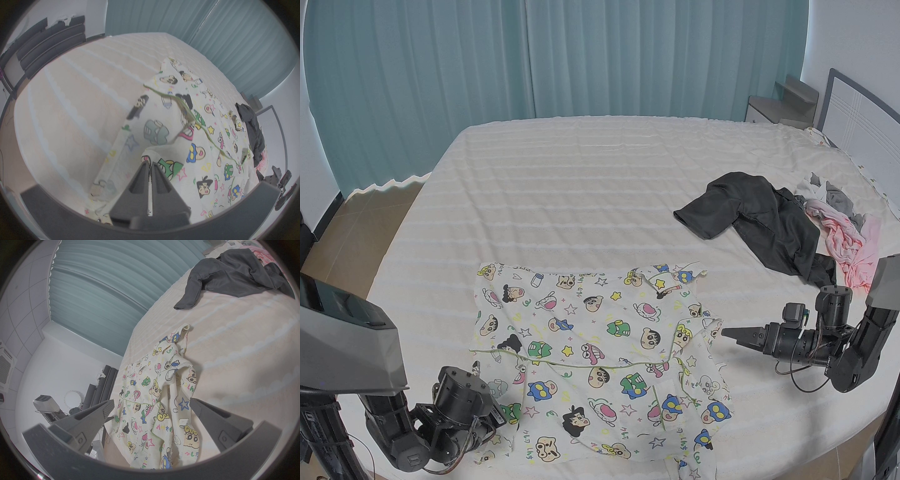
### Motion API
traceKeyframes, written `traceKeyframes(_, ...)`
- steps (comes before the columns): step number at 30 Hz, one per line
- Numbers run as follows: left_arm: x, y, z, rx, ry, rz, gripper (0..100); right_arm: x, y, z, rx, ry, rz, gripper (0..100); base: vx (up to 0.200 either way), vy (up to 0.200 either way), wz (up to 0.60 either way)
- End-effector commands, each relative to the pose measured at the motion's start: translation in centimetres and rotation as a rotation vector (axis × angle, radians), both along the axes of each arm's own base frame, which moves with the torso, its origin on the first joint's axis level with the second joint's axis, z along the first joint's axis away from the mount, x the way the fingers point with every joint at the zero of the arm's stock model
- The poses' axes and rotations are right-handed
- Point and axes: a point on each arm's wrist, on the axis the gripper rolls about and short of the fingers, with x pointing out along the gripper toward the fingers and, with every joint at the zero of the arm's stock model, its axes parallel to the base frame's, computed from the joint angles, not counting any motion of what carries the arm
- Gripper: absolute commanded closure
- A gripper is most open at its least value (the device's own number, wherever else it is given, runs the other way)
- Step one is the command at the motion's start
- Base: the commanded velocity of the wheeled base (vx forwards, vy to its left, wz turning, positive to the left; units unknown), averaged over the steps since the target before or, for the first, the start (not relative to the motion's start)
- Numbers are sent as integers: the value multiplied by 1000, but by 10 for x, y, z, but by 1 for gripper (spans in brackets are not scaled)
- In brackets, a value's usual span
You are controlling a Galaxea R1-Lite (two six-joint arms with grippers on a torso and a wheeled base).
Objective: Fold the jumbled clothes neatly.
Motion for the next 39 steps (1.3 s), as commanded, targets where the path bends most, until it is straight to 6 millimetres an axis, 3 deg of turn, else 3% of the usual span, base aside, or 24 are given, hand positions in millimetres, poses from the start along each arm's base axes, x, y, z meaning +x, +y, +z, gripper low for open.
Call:
traceKeyframes(1, 7, 13, 13, 8, -59, 40, 100, 0, 0, 0, 0, 1, 0, 0, 0, 0, 0)
traceKeyframes(5, 15, 29, 24, 37, -113, 68, 100, 0, 0, -1, 0, 3, 0, 0, 0, 0, 0)
traceKeyframes(19, 43, 68, 33, 107, -194, 124, 100, 1, -1, -2, -1, 7, -6, 0, 0, 0, 0)
traceKeyframes(39, 57, 90, 10, 140, -138, 199, 100, 4, 3, -29, -11, 94, 8, 0, 0, 0, 0)
